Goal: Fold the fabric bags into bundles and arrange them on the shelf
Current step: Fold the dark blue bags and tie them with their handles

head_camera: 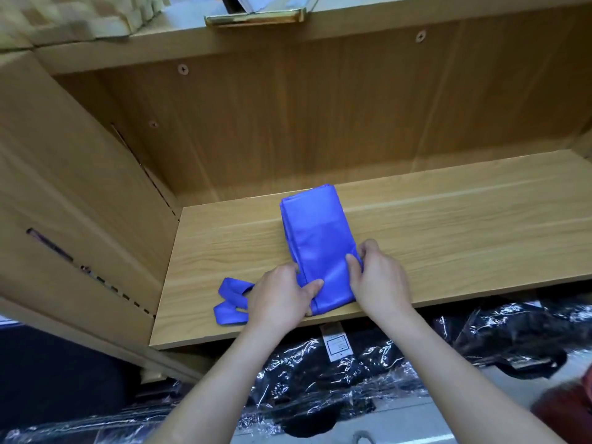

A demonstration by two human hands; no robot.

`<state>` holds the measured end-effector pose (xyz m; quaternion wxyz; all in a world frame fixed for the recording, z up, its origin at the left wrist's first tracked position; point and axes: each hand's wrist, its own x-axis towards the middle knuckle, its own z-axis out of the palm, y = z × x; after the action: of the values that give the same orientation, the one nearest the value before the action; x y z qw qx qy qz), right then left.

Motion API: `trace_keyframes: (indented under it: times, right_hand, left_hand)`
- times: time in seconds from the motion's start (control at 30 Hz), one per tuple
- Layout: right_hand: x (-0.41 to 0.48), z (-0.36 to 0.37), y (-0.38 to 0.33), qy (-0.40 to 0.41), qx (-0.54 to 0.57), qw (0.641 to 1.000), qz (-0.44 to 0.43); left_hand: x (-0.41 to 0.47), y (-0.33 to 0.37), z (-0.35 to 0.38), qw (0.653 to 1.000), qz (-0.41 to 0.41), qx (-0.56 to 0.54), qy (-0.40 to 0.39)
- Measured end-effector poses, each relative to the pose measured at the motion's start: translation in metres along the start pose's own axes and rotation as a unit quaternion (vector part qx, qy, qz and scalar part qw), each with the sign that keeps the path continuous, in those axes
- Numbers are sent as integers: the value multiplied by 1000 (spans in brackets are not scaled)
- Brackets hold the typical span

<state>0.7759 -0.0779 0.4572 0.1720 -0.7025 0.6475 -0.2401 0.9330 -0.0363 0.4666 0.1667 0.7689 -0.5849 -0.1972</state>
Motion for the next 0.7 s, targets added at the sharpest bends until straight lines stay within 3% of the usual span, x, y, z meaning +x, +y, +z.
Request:
trace_keyframes:
  times: [0.1, 0.17, 0.23, 0.27, 0.3, 0.37, 0.47, 0.6, 0.7]
  right_hand:
    - [1, -1, -7, -26, -87, 996, -5]
    - [2, -2, -11, -45, -116, 992, -1]
    - [3, -3, -11, -58, -133, 989, -10]
    - [3, -4, -10, -61, -141, 988, -20]
    - [4, -5, -8, -63, -150, 986, -31]
    - [3, -7, -5, -65, -171, 982, -53]
    - [-2, -8, 1, -54, -181, 979, -72]
    - [-3, -6, 17, -13, -173, 980, -96]
    - [0, -9, 18, -100, -168, 978, -74]
  left_hand:
    - [-10, 7, -12, 987, 32, 148, 50]
    - [-13, 11, -26, 962, 78, 228, 130]
    - [-8, 12, -38, 932, 166, 239, 216]
    - [-1, 13, -41, 927, 207, 224, 221]
    - [9, 14, -44, 938, 222, 194, 185]
    - [37, 16, -43, 968, 176, 173, 54]
    - [65, 9, -28, 964, 116, 221, -88]
    - [75, 6, -16, 979, 79, 172, -74]
    - [83, 17, -19, 984, 33, 147, -93]
